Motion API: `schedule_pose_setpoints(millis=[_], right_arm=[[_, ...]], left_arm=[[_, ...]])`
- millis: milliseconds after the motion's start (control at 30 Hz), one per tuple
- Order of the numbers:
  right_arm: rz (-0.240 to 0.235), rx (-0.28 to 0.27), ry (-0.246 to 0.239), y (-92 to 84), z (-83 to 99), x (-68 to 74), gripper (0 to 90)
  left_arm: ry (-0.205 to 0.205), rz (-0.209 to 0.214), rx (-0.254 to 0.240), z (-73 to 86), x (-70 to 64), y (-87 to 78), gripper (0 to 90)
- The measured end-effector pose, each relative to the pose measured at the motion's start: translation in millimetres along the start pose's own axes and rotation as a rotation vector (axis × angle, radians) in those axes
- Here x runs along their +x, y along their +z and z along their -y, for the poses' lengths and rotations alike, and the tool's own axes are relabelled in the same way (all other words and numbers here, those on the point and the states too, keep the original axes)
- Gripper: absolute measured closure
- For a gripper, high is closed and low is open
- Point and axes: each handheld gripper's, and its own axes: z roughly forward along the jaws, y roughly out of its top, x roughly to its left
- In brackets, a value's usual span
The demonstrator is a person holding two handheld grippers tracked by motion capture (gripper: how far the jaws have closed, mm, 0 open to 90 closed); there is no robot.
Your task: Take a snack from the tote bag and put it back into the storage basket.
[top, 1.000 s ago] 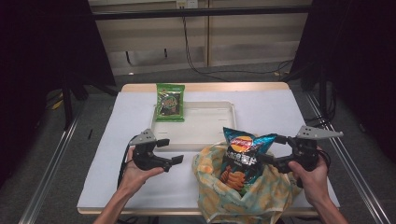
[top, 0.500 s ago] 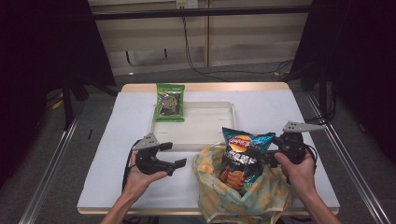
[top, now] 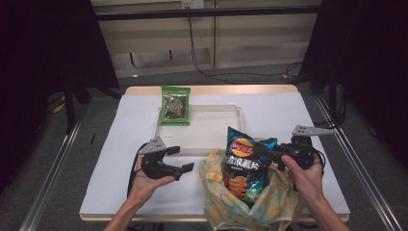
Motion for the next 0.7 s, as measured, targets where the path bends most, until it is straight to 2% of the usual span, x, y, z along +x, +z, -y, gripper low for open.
schedule_pose_setpoints(millis=[67,133,167,200,233,367,400,433,467,500,533,567,600,667,700], right_arm=[[-0.006,-0.007,-0.007,-0.8,-1.0,1.8,78.4],[-0.015,-0.025,-0.036,-2.3,-3.4,5.3,80.1],[-0.019,-0.042,-0.069,-4.6,-6.1,9.7,81.0],[-0.019,-0.042,-0.069,-4.6,-6.1,9.7,81.0],[-0.035,-0.057,-0.094,-6.5,-8.9,12.5,81.4],[-0.051,-0.068,-0.118,-7.8,-11.1,14.8,81.5],[-0.049,-0.067,-0.115,-8.0,-11.6,15.2,81.5],[-0.049,-0.067,-0.115,-8.0,-11.6,15.2,81.5],[-0.050,-0.069,-0.120,-7.5,-12.6,15.2,81.5],[-0.055,-0.073,-0.134,-7.2,-15.4,16.6,81.6],[-0.055,-0.073,-0.134,-7.2,-15.4,16.6,81.6],[-0.064,-0.076,-0.150,-7.1,-19.1,18.5,81.6],[-0.071,-0.080,-0.157,-7.3,-20.5,19.5,81.7],[-0.082,-0.082,-0.169,-7.5,-22.3,21.0,81.7],[-0.093,-0.081,-0.184,-7.5,-24.7,23.6,81.7]], left_arm=[[0.007,0.003,-0.003,-4.0,-1.5,0.7,13.7],[0.008,0.019,-0.010,-8.0,-3.5,2.0,14.0],[0.015,0.040,-0.018,-12.1,-6.0,3.6,15.6],[0.015,0.040,-0.018,-12.1,-6.0,3.6,15.6],[0.029,0.052,-0.024,-18.2,-8.3,5.1,15.7],[0.031,0.086,-0.060,-30.9,-11.8,8.2,17.9],[0.045,0.102,-0.071,-38.2,-13.2,11.4,18.1],[0.045,0.102,-0.071,-38.2,-13.2,11.4,18.5],[0.052,0.111,-0.071,-42.9,-14.7,15.4,18.5],[0.050,0.138,-0.080,-48.7,-17.5,22.7,20.7],[0.050,0.138,-0.080,-48.7,-17.5,22.7,20.8],[0.054,0.174,-0.077,-55.2,-19.6,30.1,20.8],[0.050,0.187,-0.084,-57.9,-21.5,33.6,20.7],[0.051,0.184,-0.081,-61.0,-23.5,36.1,19.5],[0.057,0.213,-0.090,-66.0,-27.2,42.0,17.8]])
